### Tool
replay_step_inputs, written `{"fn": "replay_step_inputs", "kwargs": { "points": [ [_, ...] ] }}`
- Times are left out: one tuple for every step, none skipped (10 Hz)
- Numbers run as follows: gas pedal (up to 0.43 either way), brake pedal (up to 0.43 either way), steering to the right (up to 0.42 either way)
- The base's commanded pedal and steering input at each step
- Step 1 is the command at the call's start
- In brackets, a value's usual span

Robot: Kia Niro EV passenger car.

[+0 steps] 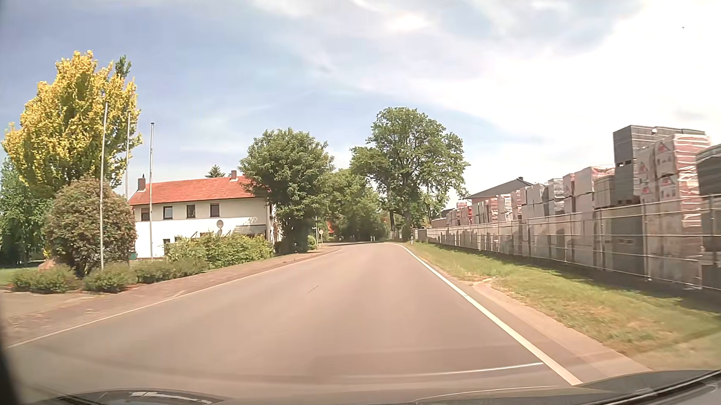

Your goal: Follow the waypoints while adhering to traffic rules and regulations

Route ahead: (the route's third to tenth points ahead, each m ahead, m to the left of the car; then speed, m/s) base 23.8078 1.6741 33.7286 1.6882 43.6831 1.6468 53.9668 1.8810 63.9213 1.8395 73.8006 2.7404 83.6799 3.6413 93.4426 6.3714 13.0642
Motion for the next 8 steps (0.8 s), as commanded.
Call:
{"fn": "replay_step_inputs", "kwargs": {
  "points": [
    [0.11,0.0,0.0],
    [0.11,0.0,0.0],
    [0.11,0.0,-0.001],
    [0.11,0.0,-0.002],
    [0.11,0.0,-0.002],
    [0.11,0.0,-0.003],
    [0.11,0.0,-0.002],
    [0.11,0.0,-0.002]
  ]
}}
